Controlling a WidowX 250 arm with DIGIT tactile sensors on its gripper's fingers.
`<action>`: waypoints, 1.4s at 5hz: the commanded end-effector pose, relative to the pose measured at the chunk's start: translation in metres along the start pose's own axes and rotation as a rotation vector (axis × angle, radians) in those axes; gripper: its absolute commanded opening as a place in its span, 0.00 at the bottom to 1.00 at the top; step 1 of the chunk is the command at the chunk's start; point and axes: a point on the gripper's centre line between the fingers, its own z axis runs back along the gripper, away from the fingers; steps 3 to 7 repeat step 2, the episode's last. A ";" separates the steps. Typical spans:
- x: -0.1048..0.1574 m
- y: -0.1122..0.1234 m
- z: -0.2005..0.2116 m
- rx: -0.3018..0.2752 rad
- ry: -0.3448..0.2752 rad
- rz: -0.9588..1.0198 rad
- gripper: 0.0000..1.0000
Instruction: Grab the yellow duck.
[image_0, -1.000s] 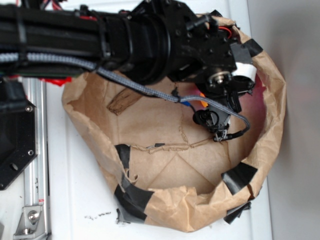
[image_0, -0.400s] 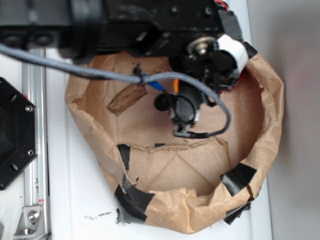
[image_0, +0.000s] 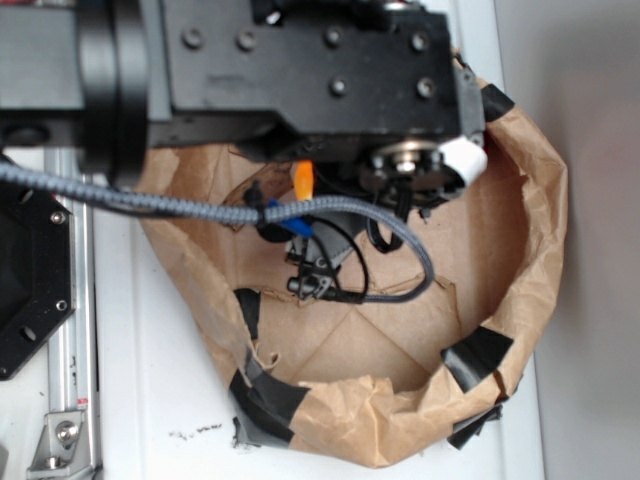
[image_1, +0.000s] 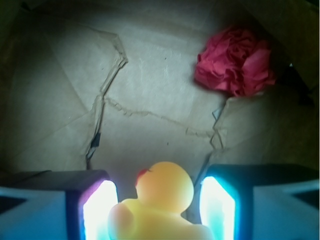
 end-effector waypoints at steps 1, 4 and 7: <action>0.005 -0.008 0.034 0.027 -0.164 -0.010 0.00; 0.006 -0.004 0.031 0.033 -0.156 0.003 0.00; 0.006 -0.004 0.031 0.033 -0.156 0.003 0.00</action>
